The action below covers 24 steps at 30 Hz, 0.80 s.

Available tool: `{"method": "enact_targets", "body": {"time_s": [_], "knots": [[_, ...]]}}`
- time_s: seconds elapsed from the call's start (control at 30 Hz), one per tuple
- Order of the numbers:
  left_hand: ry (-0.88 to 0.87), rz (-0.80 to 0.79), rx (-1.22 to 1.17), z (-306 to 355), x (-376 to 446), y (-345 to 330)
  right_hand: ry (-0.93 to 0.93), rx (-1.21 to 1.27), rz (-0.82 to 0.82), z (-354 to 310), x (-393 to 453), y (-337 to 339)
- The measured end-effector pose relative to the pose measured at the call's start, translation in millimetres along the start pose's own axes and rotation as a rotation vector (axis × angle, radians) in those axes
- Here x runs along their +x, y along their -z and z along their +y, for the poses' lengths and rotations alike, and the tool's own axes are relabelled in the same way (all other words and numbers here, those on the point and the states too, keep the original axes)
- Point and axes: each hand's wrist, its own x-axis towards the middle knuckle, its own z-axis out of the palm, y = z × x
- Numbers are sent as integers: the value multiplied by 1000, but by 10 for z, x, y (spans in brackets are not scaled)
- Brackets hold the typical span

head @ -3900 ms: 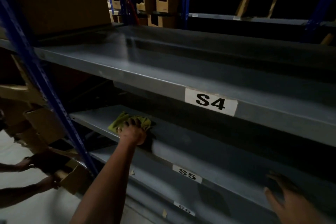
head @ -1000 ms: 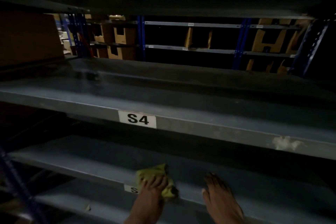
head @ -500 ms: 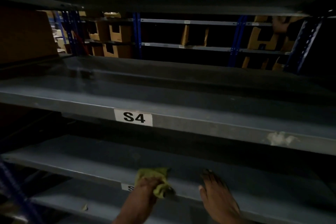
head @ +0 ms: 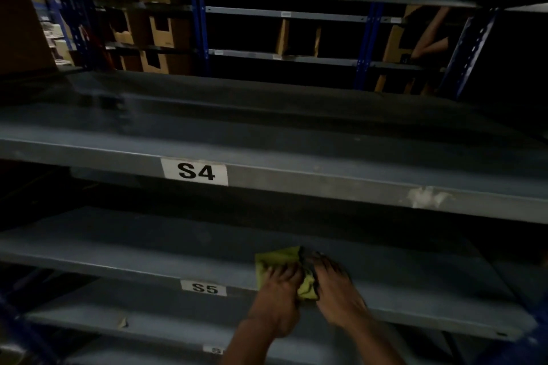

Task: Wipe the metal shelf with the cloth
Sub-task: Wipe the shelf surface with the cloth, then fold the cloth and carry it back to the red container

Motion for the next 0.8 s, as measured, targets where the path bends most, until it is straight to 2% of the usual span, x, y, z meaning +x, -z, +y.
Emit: {"method": "enact_targets", "body": {"time_s": [0.1, 0.17, 0.23, 0.3, 0.37, 0.43, 0.57, 0.67, 0.8], "knots": [[-40, -15, -158, 61, -35, 50, -48, 385, 49, -55, -83, 83], [-58, -4, -366, 64, -53, 141, 33, 432, 5, -162, -143, 47], [-24, 1, -511, 65, -63, 244, 100, 300, -55, -257, -192, -14], [19, 14, -657, 15, -88, 323, 165, 68, -45, -259, -211, -53], [56, 25, -804, -117, -119, 412, 304, -67, -32, -183, -224, -35], [34, 83, -827, -188, -139, 519, 380, -205, -5, 25, -266, 30], [29, 160, -638, -106, -36, 585, 212, -359, 82, 710, -536, 322], [86, 94, -561, -26, 62, 444, 16, -389, 100, 1325, -903, 550], [122, -8, -561, 333, 169, 214, -343, -414, 49, 1999, -1422, 950]]}}
